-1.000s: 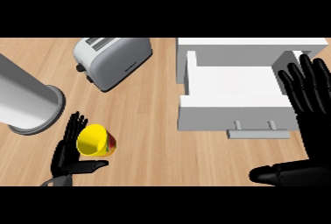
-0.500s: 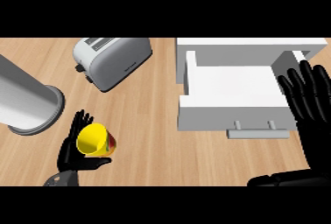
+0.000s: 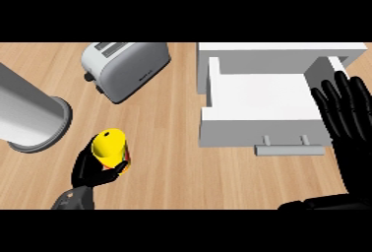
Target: Pick up the cup, place it into the drawer and close the drawer
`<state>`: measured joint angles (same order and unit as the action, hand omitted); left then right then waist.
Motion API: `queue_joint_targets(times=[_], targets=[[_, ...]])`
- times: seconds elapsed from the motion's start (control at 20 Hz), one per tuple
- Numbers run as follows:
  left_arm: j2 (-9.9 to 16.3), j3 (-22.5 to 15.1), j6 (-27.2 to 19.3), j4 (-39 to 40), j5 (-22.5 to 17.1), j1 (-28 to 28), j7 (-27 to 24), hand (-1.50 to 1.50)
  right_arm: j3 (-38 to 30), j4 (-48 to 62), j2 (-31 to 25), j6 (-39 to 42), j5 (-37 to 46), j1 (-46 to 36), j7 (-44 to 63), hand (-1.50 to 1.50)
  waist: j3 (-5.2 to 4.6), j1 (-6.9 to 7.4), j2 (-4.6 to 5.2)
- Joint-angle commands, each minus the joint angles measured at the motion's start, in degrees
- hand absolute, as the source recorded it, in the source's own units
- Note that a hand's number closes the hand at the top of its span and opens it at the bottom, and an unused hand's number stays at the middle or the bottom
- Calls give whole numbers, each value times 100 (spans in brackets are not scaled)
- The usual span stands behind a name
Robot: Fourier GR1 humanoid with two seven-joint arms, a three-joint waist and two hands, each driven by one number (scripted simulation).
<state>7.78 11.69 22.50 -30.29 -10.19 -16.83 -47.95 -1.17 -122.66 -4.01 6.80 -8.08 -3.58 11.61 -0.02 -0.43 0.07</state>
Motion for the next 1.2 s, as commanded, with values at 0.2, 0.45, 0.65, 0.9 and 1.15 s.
queue_joint_targets(times=[0.2, 0.45, 0.65, 0.9, 1.15], targets=[[-103, -130, -16, -239, 121, 20, -852, 150, -299, 287, -180, 201, -167, -45, -207, -150, 2, 30, -7], [-158, 56, -473, -185, 55, -157, -1243, 150, -200, 241, -122, 85, -101, -220, -51, -150, -2, 15, 0], [-92, 261, -725, -453, -165, 87, -1196, 150, -72, 377, 18, 152, 50, 66, -460, -150, 2, 40, -7], [164, 383, -292, -668, -451, -137, -981, 150, -321, -126, -217, 65, -302, -155, 310, -150, -1, 10, -10], [-25, -257, -460, -2440, -335, 306, -111, 150, -435, 332, -235, 171, -208, -175, -137, -150, 9, 93, -30]])
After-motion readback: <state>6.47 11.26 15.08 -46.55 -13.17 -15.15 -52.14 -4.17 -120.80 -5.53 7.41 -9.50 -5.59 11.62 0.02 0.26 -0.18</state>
